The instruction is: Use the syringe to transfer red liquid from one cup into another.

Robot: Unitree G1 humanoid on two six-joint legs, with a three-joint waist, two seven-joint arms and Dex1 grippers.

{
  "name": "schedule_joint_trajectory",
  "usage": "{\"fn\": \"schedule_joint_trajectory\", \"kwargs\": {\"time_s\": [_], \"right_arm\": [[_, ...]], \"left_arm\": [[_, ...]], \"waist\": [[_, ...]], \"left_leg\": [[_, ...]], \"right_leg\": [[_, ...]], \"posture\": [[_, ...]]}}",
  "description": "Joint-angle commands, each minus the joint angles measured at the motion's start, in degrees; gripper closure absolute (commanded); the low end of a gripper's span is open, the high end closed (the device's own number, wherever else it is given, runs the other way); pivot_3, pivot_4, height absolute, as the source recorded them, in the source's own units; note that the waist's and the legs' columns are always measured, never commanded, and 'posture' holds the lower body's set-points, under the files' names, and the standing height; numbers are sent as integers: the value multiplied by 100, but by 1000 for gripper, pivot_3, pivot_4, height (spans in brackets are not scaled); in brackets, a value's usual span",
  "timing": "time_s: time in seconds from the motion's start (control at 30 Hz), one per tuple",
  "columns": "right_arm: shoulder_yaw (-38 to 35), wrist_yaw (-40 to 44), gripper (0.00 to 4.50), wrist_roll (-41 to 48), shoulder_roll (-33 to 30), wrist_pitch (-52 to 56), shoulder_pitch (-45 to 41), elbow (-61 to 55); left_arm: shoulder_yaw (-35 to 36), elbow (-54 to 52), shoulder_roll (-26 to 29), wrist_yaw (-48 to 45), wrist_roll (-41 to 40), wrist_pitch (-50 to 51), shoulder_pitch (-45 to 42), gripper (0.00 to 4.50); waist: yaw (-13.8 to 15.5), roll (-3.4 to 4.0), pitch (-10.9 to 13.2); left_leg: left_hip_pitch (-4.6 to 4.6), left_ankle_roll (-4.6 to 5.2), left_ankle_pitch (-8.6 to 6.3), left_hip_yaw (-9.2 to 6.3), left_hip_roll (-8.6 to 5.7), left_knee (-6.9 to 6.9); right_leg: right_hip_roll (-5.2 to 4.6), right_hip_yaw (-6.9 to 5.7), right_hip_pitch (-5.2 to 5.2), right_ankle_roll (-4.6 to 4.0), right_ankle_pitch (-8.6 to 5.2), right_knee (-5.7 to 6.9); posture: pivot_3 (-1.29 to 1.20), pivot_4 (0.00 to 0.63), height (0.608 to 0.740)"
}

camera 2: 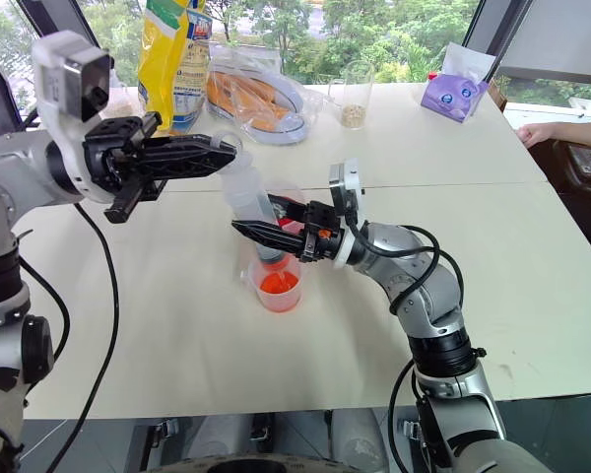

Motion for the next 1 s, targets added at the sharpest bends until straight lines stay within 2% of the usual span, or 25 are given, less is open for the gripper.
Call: {"fn": "schedule_joint_trajectory", "kwargs": {"time_s": [0.03,0.57,0.87,0.9,0.97,1.0], "right_arm": [[-246,-160,3110,267,58,-22,-338,-419],[-645,-549,3110,717,102,414,-863,-555],[-629,-526,3110,747,53,550,-777,-538],[-617,-521,3110,744,53,556,-754,-533],[-594,-517,3110,778,58,611,-679,-514],[-582,-503,3110,800,58,648,-618,-499]], "left_arm": [[-284,-250,43,-186,102,24,140,4446],[-472,-599,45,-286,133,7,698,4446],[-367,-404,84,-158,158,38,507,4446],[-347,-358,79,-124,151,58,465,3868],[-280,-233,66,-31,109,135,350,3408],[-227,-140,50,46,71,196,280,3001]], "waist": [[0,0,0],[1,0,0],[2,0,0],[2,0,0],[5,0,0],[10,0,0]], "left_leg": [[0,0,0,0,0,0],[0,0,0,0,0,0],[0,0,0,0,0,0],[0,0,0,0,0,0],[0,0,0,0,0,0],[0,0,0,-1,0,0]], "right_leg": [[0,0,0,0,0,0],[0,0,0,0,0,0],[0,0,0,0,0,0],[0,0,0,0,0,0],[0,0,0,0,0,0],[0,0,0,0,0,0]], "posture": [[0,150,740],[0,150,740],[0,150,740],[0,150,740],[0,150,740],[0,150,740]]}}
